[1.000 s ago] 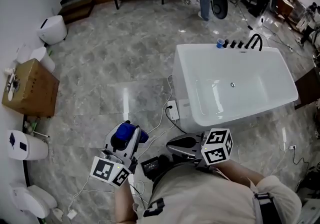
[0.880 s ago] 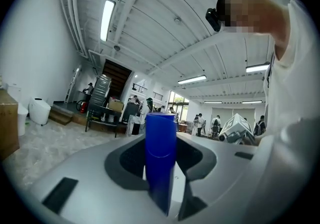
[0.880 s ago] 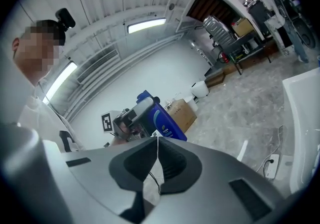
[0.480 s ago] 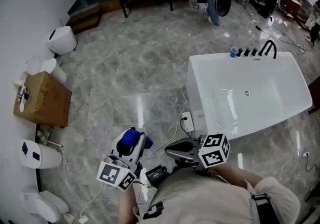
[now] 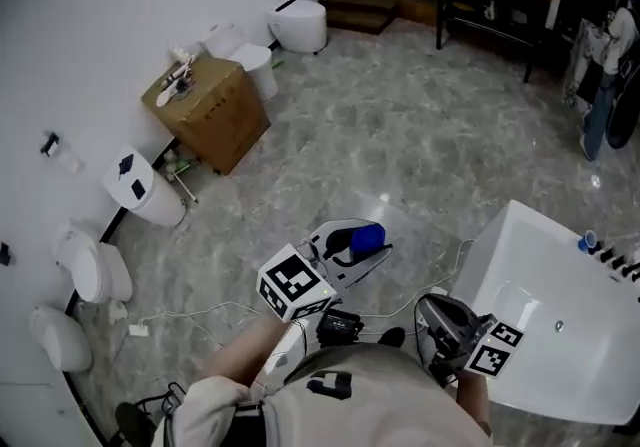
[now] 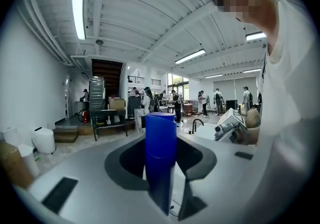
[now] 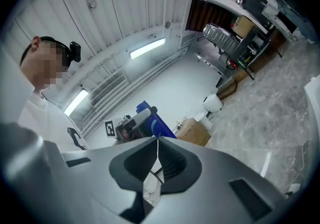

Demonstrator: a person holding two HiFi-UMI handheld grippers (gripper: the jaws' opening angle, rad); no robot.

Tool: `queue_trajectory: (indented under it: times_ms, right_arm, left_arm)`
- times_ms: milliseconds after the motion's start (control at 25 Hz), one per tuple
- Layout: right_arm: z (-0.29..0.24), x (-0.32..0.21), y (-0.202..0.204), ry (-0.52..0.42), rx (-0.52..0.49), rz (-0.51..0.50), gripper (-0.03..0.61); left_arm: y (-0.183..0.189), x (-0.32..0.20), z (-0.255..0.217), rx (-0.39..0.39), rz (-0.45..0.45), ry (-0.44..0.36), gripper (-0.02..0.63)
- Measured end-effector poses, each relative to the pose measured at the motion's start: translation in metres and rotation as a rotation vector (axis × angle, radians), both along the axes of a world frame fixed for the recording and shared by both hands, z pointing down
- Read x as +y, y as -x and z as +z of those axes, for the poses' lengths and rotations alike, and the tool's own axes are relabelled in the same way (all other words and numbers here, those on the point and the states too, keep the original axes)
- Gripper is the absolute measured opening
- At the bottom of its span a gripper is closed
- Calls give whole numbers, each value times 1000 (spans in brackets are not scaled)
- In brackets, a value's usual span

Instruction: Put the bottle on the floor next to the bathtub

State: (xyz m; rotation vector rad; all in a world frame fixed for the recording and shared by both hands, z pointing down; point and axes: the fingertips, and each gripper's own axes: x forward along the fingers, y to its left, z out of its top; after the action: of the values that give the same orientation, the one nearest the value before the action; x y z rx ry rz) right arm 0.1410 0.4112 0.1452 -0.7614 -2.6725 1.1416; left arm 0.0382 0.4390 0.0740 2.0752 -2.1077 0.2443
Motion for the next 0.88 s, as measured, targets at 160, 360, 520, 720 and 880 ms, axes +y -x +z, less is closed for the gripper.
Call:
queue_trajectory:
  times_ms: [160,360,520,720,880]
  right_arm:
    - [4,-19,14,-32,-2,-24,29]
    - [-17,-30,35,-113,-62,-25,29]
    - [-27,-46,44,-228,-56,17,29]
    - [-25,-74,51,-165,-39,112,29]
    - [-16,-102,54,-83,-2,218,29]
  left_arm:
    - [11,-13,-7,-20,-28,-17,190]
    - [24,-41,-19,3,-15,-78,190]
    - [27,-68,-17,25,20,-85,190]
    - [32,-102,6,42,95,-45,192]
    - [40,-125,18,93,147,-44,192]
